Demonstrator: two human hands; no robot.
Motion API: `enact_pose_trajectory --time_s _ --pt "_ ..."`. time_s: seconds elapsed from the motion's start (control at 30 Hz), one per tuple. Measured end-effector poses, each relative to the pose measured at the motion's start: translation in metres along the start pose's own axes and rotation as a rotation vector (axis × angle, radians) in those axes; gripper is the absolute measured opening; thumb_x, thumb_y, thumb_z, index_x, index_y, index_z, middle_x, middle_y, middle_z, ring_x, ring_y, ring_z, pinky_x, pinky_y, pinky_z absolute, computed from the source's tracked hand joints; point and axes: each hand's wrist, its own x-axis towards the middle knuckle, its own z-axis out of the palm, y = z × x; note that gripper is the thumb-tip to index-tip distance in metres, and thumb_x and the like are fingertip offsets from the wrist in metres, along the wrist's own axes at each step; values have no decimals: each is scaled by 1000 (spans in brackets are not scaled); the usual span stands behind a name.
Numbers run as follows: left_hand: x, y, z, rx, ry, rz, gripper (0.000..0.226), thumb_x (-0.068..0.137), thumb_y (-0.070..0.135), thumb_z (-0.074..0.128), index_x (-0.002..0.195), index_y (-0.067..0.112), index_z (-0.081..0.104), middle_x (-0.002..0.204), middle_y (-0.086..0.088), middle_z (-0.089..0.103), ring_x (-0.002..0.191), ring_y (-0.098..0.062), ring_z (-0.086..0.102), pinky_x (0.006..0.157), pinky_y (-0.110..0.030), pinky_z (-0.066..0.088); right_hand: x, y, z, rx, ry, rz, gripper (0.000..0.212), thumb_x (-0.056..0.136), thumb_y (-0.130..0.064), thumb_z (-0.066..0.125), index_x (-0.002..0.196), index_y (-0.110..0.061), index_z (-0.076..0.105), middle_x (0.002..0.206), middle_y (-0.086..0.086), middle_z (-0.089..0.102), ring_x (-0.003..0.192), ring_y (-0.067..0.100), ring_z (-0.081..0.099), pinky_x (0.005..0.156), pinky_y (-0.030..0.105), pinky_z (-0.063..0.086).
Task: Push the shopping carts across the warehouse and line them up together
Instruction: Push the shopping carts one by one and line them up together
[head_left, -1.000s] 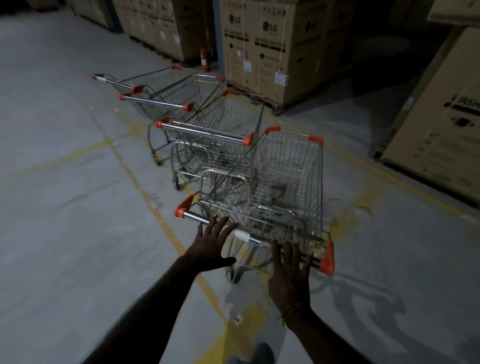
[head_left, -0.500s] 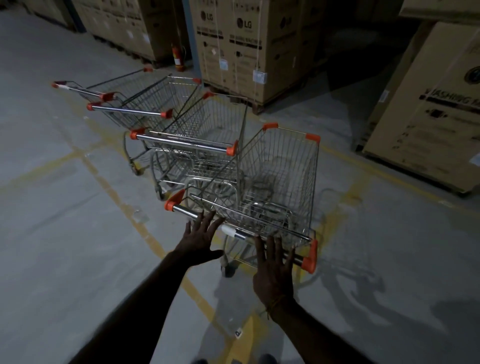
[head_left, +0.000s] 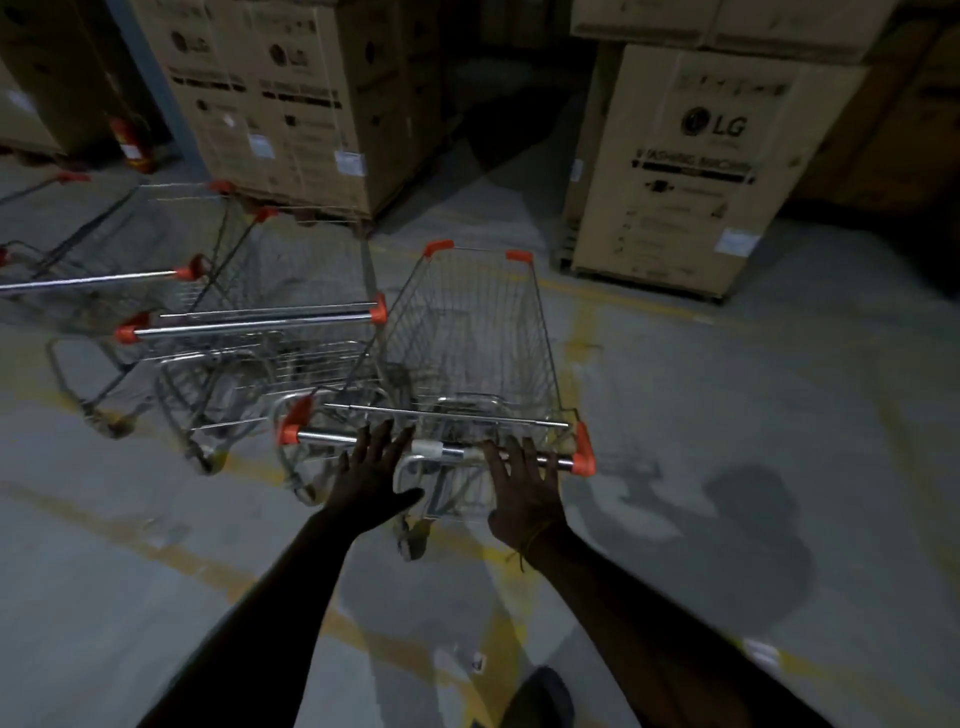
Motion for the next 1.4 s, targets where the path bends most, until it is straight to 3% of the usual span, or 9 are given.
enact_pose_trajectory --time_s 0.07,0.17,0.3,0.5,0.6,0.8,1.03,1.4 --pt "-3 0 6 51 56 -1 95 83 57 61 153 38 1 163 1 -7 149 -32 -8 116 -58 12 -3 -4 -5 -5 -61 19 96 80 -33 64 156 -25 6 163 11 3 149 35 -3 114 61 -6" --pt "-9 10 15 63 118 -53 96 83 47 64 155 30 2 163 -5 -6 149 -33 -4 116 -56 14 -11 -9 -9 37 -109 64 96 86 -36 61 155 -30 -5 162 5 -13 148 31 -13 115 58 -6" --pt "-16 27 29 -39 177 -100 97 81 36 69 155 20 10 162 -14 -2 148 -38 -5 113 -60 19 -29 -3 -4 66 -135 93 98 84 -31 62 154 -34 -6 162 -1 -18 148 28 -15 115 58 3" --pt "-32 62 46 -79 161 -152 106 78 36 71 155 20 0 161 -17 -12 148 -40 0 112 -58 23 -78 20 -1 110 -251 225 91 89 -45 57 154 -34 -6 162 4 -17 149 33 -5 116 59 -1" --pt "-47 87 56 -52 98 -125 98 82 39 68 155 19 5 160 -18 -14 147 -41 1 113 -57 22 -117 42 5 113 -268 324 89 91 -46 55 154 -34 -5 162 6 -15 149 33 -5 115 61 0" --pt "-97 178 102 78 -75 132 85 88 48 58 155 26 11 160 -16 -16 147 -43 -3 114 -54 19 -219 102 -1 133 -231 431 81 95 -44 51 155 -31 -3 162 9 -11 149 33 -4 116 60 0" --pt "-185 347 146 251 -190 466 81 94 51 46 155 26 -3 160 -12 -17 147 -38 -11 117 -53 13 -384 192 1 226 -141 660 78 96 -44 49 155 -29 0 163 10 -5 149 32 -1 116 58 0" --pt "-296 576 223 265 -291 926 81 93 45 50 155 26 2 162 -9 7 149 -33 -3 117 -52 16 -628 312 20 333 -14 1151 79 96 -42 52 155 -29 2 163 10 -3 149 31 1 115 60 4"
